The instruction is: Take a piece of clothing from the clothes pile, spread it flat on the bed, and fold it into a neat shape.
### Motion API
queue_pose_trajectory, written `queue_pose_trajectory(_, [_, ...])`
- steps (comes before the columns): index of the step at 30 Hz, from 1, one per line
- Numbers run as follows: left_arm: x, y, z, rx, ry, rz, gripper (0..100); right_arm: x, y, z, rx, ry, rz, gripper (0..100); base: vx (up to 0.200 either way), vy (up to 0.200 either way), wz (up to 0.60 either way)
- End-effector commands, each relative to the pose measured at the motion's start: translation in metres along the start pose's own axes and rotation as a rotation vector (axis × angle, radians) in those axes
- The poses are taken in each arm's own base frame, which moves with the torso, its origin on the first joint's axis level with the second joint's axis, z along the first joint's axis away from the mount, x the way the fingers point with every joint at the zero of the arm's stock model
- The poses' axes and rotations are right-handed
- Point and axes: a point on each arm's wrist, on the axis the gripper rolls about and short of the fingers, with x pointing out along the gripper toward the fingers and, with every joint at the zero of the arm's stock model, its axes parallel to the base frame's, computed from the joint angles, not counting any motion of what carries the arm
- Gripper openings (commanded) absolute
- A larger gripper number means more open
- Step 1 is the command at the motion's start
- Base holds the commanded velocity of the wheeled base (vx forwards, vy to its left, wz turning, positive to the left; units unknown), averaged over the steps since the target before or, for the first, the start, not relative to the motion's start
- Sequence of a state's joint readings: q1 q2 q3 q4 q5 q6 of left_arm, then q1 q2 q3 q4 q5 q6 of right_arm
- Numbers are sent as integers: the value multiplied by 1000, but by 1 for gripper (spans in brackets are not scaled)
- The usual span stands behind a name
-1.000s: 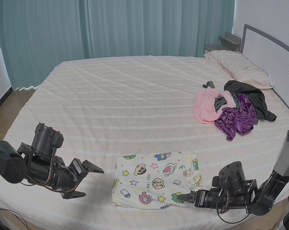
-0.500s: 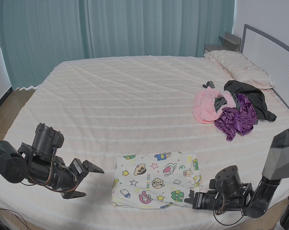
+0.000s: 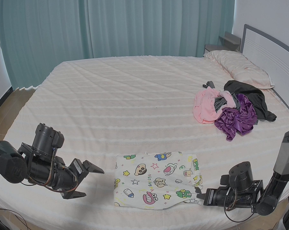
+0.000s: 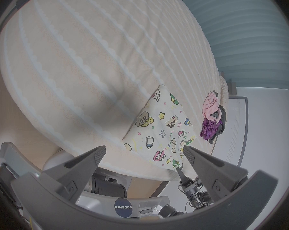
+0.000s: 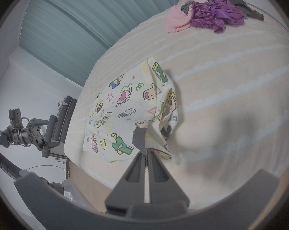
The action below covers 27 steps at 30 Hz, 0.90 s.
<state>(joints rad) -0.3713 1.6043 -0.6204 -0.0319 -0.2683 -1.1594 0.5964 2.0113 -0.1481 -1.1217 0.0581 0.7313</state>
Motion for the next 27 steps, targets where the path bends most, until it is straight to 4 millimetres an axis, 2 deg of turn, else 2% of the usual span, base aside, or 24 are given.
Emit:
queue_pose_trajectory(1, [0,0,0,-1,1,2,100,-6,-4,-2,-11,2,-10,0,0,0,0])
queue_pose_trajectory(14, [2,1,0,-1,4,9,100,-10,-14,-2,-72,8,-50,0,0,0,0])
queue_pose_trajectory(21, [2,1,0,0,4,7,100,-9,-16,9,-46,-44,-48,0,0,0,0])
queue_pose_trajectory(27, [3,1,0,-1,16,6,100,-10,-9,31,-36,-140,-23,0,0,0,0])
